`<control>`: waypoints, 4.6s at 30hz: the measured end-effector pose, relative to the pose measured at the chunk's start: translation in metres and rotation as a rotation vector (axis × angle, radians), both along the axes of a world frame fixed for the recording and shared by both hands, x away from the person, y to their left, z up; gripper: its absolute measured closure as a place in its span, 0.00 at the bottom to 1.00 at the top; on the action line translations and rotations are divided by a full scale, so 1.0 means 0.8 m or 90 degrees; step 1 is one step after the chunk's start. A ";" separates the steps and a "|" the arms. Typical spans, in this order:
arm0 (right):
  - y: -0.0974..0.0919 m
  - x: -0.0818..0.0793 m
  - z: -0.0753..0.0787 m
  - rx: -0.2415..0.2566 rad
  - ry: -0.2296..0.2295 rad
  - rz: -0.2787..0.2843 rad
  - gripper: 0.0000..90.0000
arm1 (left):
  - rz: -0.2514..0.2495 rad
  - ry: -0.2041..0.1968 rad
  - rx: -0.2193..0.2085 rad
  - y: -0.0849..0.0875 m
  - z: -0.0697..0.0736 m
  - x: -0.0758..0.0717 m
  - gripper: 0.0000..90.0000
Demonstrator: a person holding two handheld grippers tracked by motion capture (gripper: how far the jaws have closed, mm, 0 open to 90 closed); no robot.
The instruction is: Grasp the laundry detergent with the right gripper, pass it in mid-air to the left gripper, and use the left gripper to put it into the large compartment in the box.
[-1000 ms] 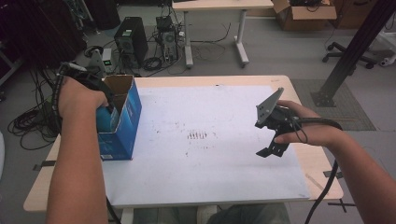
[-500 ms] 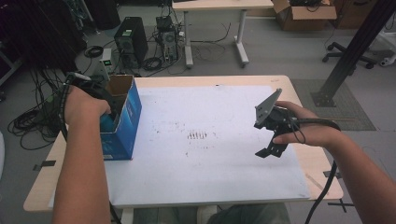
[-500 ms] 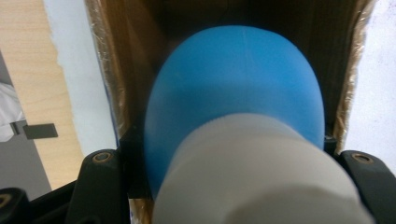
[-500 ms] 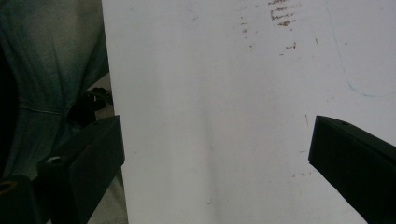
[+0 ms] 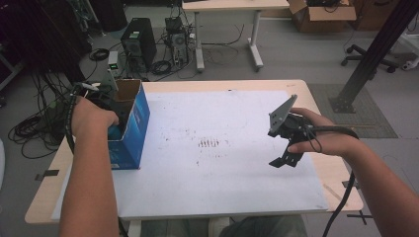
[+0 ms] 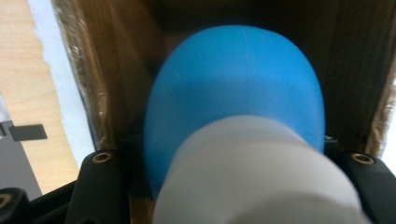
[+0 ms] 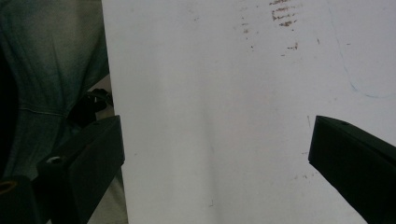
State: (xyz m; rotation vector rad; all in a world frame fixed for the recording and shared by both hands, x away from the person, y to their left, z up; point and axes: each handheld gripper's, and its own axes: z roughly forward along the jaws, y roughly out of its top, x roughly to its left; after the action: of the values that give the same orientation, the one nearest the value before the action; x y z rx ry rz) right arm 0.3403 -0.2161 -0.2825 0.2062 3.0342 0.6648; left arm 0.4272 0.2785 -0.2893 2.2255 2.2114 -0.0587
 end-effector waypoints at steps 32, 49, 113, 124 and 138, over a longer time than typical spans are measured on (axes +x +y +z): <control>-0.004 -0.002 -0.001 0.006 -0.002 -0.005 0.04 | -0.007 -0.003 0.006 -0.002 -0.009 -0.005 0.42; -0.007 -0.004 -0.002 0.008 -0.001 -0.006 0.04 | -0.010 -0.012 0.011 -0.008 0.002 -0.005 0.35; -0.011 -0.012 0.013 0.011 -0.013 0.000 0.04 | -0.153 -0.092 0.087 -0.083 0.159 -0.042 0.00; -0.008 -0.009 0.017 0.005 -0.013 -0.001 0.04 | -0.329 -0.089 0.068 -0.158 0.192 -0.054 0.00; -0.008 -0.001 0.019 -0.008 -0.001 -0.001 0.04 | -0.532 -0.053 0.040 -0.227 0.173 -0.067 0.00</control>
State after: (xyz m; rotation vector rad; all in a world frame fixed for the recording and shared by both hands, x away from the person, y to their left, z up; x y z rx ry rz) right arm 0.3395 -0.2225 -0.2675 0.2068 3.0363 0.6456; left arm 0.3735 0.0971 -0.1513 2.9323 1.1191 0.1021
